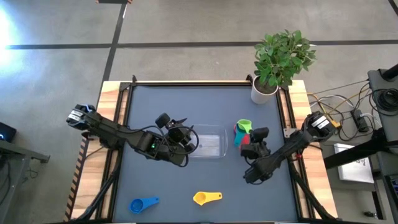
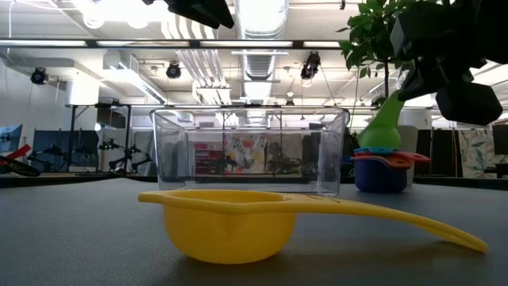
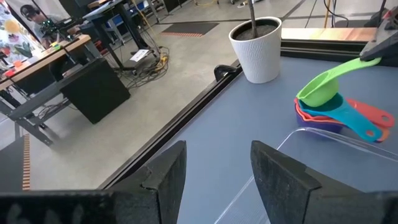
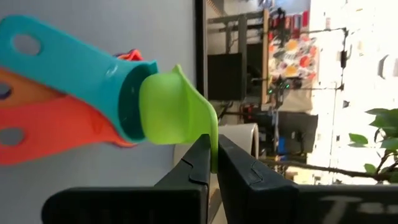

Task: Nest measuring cups in basket
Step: Stack the green measuring cup on top of the light blue measuring cup

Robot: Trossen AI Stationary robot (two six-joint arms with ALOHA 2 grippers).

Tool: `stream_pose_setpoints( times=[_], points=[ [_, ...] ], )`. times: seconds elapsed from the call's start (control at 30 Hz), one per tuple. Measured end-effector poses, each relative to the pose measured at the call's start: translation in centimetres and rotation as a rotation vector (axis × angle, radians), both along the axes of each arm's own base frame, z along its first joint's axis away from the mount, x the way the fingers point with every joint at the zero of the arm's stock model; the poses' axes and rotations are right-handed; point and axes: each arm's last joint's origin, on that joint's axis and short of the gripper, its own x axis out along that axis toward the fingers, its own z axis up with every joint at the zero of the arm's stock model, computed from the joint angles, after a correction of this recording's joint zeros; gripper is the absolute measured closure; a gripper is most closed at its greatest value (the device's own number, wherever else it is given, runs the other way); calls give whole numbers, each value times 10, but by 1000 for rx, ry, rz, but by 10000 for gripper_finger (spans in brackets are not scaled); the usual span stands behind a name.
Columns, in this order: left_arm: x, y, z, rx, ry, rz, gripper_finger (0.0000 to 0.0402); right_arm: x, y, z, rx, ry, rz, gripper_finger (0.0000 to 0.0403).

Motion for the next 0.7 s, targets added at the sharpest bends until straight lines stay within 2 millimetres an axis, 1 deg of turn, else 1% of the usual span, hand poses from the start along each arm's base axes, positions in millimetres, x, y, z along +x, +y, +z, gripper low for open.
stream_pose_setpoints(
  times=[0.1,0.23,0.33,0.5,0.7],
  points=[
    [0,0,0,-2,-2,1,239,-1,1,0,25,0,-15,383],
    [0,0,0,-3,-5,1,239,0,4,-2,75,-23,-20,352],
    [0,0,0,-5,-8,2,239,2,8,-4,116,-24,0,319],
    [0,-1,0,-21,-4,-13,239,4,13,-6,193,-14,8,251],
    [1,-1,0,-23,-2,-15,239,10,21,3,307,-51,-20,179]
  ],
)
